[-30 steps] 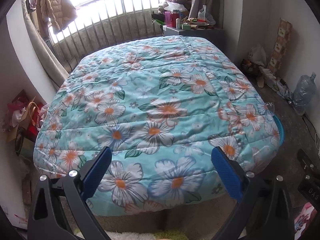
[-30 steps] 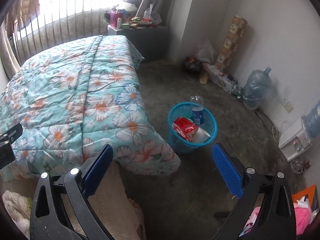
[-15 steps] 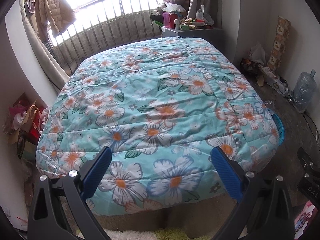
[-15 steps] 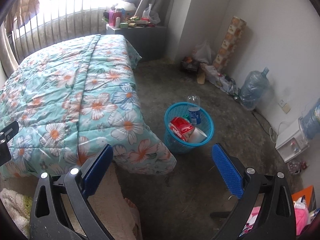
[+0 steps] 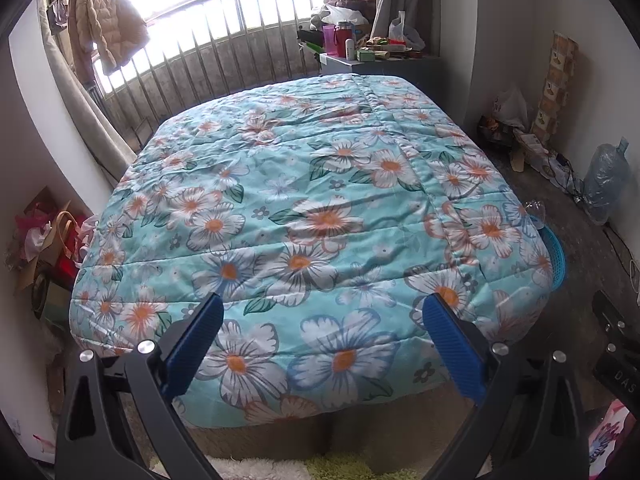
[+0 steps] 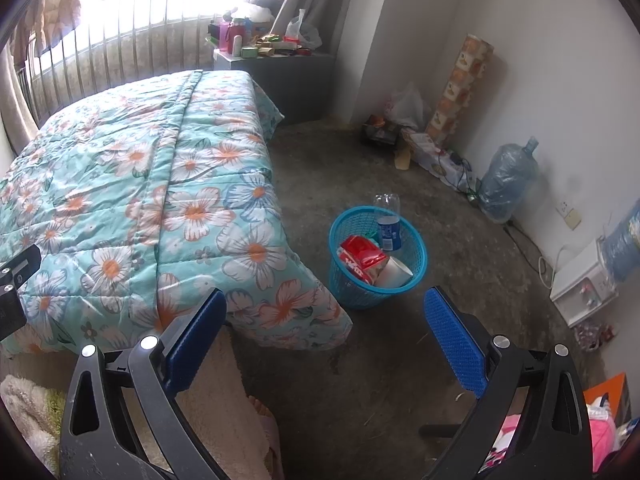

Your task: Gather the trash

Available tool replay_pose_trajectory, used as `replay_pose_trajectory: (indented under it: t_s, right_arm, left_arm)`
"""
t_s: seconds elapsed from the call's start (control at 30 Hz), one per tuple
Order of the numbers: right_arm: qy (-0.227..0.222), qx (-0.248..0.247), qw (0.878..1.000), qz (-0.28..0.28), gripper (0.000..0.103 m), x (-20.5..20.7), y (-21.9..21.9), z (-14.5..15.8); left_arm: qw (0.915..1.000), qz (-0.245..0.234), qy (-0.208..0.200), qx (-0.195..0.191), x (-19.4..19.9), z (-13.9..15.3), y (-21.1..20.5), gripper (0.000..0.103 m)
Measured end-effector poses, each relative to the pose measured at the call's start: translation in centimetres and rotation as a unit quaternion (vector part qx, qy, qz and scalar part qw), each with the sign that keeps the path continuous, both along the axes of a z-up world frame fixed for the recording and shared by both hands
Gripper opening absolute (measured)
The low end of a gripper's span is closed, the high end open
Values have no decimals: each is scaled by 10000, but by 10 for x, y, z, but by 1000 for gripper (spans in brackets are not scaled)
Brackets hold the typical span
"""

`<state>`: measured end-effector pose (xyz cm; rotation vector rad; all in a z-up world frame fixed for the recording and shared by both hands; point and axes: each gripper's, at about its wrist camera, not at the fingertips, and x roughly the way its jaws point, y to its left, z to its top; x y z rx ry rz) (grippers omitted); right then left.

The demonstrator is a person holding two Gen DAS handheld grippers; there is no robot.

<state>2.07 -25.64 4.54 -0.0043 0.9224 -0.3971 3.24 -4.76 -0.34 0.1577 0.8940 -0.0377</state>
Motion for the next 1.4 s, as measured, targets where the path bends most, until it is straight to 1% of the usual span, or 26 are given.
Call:
replay_pose_trajectory:
  t_s: [0.43,0.6,1.4]
  right_arm:
    - [-30,6,10000,-29,95,0,-6,4]
    - [-32,61,10000,-25,95,0,-6,3]
    - [-50,35,10000,-12,95,1,-2,3]
  left_arm:
    - [10000,2,1,-2,-1,1,-1,98]
    - [10000,4,6,-8,-1,1,-1,98]
    - [10000,8,33,-17,-1,-2,-1,98]
